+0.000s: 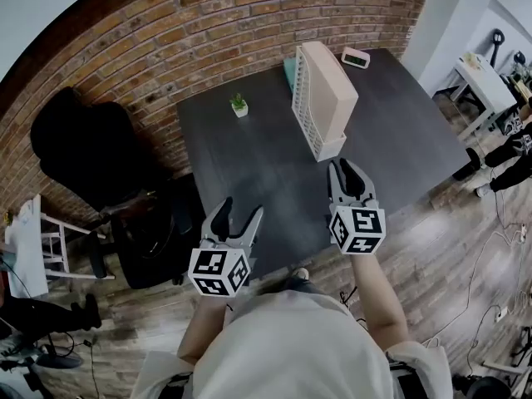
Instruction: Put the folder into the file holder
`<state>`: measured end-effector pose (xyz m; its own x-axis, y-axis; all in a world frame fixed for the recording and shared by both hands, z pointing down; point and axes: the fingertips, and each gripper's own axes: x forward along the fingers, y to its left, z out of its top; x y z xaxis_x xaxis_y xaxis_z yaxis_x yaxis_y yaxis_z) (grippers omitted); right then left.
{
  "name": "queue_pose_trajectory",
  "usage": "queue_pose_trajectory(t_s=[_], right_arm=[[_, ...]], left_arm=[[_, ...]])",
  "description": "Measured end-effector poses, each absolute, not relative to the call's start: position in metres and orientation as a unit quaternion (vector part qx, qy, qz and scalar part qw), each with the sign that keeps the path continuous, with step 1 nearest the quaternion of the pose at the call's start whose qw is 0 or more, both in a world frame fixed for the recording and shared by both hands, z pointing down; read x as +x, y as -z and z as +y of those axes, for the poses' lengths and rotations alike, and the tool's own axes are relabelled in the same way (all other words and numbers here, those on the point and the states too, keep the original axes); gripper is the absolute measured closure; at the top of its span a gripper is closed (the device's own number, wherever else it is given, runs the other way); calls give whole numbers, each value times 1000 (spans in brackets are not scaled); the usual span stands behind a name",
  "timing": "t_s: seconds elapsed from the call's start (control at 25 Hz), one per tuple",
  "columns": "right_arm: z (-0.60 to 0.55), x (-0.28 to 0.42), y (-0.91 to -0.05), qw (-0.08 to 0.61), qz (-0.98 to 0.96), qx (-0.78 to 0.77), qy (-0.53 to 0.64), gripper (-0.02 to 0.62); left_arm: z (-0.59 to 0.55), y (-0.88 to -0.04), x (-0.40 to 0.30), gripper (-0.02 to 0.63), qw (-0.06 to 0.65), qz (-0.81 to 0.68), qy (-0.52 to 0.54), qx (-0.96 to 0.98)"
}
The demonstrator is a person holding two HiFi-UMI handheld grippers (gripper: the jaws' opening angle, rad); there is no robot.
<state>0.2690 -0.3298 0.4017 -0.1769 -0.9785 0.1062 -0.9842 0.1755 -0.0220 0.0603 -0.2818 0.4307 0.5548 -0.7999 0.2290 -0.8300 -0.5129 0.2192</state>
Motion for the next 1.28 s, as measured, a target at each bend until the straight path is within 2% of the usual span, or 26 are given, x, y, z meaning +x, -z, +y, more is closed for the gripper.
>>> queue_pose_trajectory(t_s=[0.08, 0.44, 0.76, 1.28], right_arm=[[-305, 255, -398, 27, -764, 643, -46, 532], [-205, 183, -398, 0, -757, 651, -54, 591], [-124, 122, -409, 9, -755, 652, -65, 593], [-32, 45, -410, 28, -766, 641, -34, 594]], left_arm=[[-268, -431, 50, 328, 153, -463, -52, 871], [-207, -444, -5, 451, 149, -431, -67, 887], [-146, -451, -49, 528, 144, -404, -78, 900], [-68, -451, -98, 592, 133, -384, -62, 912]])
